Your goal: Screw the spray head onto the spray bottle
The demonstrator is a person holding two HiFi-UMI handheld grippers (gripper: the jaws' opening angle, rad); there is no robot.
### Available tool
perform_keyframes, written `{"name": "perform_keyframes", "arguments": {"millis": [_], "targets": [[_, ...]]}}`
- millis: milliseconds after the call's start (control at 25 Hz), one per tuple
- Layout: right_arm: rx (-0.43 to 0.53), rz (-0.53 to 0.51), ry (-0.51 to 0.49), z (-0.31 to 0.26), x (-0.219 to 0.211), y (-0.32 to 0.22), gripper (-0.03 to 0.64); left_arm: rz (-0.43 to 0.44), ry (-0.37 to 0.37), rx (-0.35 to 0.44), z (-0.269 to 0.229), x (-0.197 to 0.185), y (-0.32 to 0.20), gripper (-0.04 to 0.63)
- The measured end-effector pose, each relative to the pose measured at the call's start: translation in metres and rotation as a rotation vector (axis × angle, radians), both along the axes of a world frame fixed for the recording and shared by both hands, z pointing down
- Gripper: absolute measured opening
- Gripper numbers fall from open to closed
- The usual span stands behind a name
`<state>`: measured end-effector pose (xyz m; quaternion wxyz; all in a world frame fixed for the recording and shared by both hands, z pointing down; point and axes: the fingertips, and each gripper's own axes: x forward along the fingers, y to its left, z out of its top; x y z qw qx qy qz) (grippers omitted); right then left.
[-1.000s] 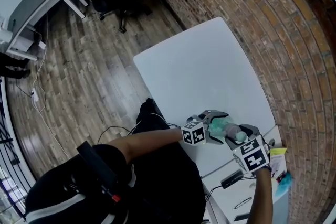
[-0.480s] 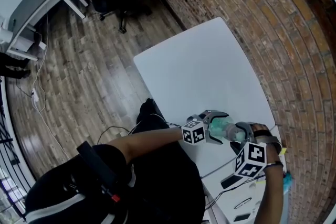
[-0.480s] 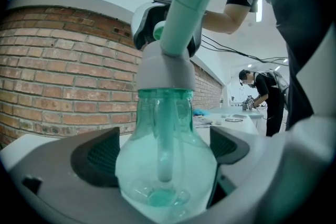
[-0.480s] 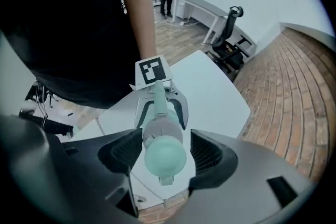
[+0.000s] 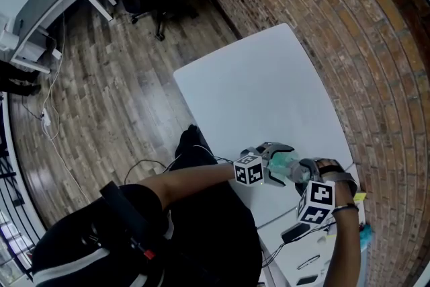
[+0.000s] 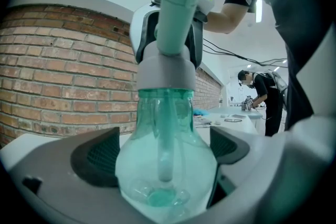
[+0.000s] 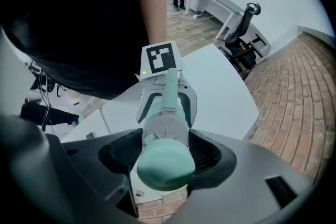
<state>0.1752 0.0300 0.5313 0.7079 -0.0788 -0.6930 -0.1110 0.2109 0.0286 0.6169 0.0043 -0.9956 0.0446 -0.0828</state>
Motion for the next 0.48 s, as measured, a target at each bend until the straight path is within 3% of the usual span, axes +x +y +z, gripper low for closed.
{"name": "perform_keyframes", "arguments": {"millis": [280,480], "targets": [[0.007,0.205,-0.076,-0.0012,-0.0046,-0.0009,0.276,0.004,0.009,-0.002,-0.0012,0.0006,0.0021,0.532],[0.009,0.259,-0.092,-0.0011,-0.0050,-0.0008,0.276,0.008,0.009,-0.002,-0.0007,0.0015,0.0031,0.532]]}}
